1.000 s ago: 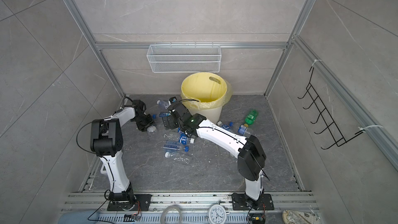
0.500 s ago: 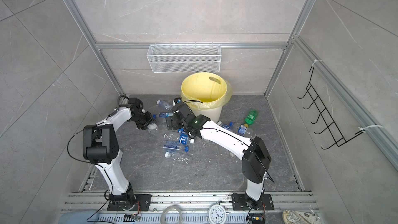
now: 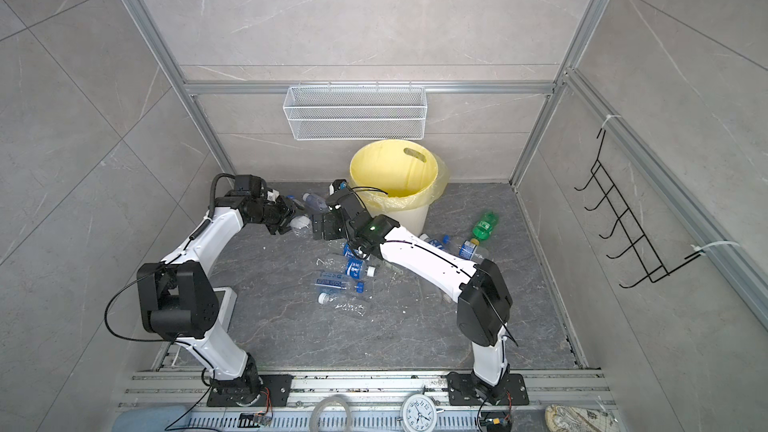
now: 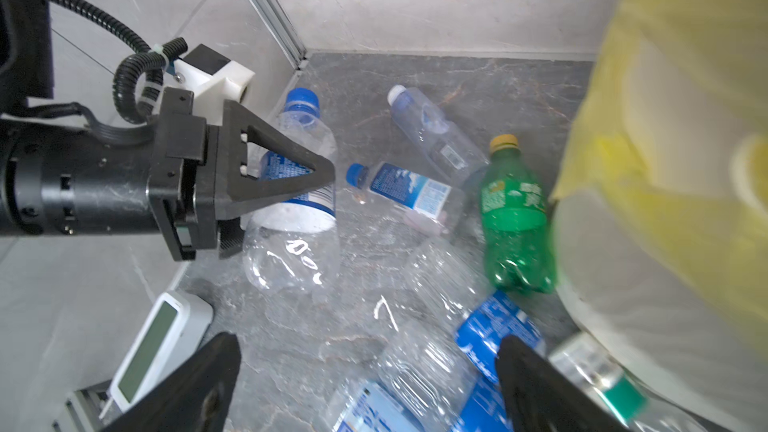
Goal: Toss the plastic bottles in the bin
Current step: 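Grasp the Pepsi bottle with the right gripper while the left gripper holds it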
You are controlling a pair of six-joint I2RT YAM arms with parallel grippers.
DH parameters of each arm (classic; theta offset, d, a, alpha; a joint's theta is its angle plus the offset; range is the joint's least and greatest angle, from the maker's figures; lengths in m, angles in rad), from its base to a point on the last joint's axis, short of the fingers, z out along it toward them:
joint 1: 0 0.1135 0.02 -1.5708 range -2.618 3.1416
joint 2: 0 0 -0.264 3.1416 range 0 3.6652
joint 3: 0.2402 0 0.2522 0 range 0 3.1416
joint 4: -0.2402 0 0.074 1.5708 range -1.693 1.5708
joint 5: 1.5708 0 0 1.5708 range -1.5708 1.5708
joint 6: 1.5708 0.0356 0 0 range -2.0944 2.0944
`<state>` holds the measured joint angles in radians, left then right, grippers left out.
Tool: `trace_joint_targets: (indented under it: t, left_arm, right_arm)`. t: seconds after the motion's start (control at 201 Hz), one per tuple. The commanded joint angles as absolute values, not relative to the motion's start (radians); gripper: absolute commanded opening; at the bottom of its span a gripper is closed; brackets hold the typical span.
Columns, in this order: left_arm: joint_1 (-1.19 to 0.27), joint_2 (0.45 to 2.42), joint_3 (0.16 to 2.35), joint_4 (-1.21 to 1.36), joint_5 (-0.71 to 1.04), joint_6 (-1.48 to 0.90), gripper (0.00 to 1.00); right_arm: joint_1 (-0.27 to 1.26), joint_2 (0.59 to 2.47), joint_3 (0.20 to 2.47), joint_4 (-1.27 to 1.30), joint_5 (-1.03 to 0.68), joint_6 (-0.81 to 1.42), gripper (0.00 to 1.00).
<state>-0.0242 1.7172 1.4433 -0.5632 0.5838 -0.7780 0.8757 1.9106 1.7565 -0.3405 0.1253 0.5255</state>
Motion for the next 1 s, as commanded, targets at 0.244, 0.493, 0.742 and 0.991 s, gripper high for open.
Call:
trace_joint_targets:
  t: [0.244, 0.493, 0.742, 0.991]
  left_arm:
    - [-0.026, 1.654, 1.453, -0.378, 0.729, -0.981, 0.53]
    - [-0.036, 1.633, 1.452, -0.368, 0.753, -1.009, 0.53]
    - [-0.037, 1.609, 1.456, -0.359, 0.759, -1.026, 0.53]
    - [-0.04, 1.603, 1.471, -0.368, 0.776, -1.032, 0.53]
  right_arm:
    - [0.876, 1.996, 1.83, -0.212, 0.062, 0.606, 0.99]
    - [0.876, 2.083, 1.963, -0.236, 0.047, 0.589, 0.96]
    - [0.876, 2.146, 2.051, -0.277, 0.038, 0.588, 0.91]
    - [0.871, 2.174, 2.09, -0.293, 0.031, 0.579, 0.81]
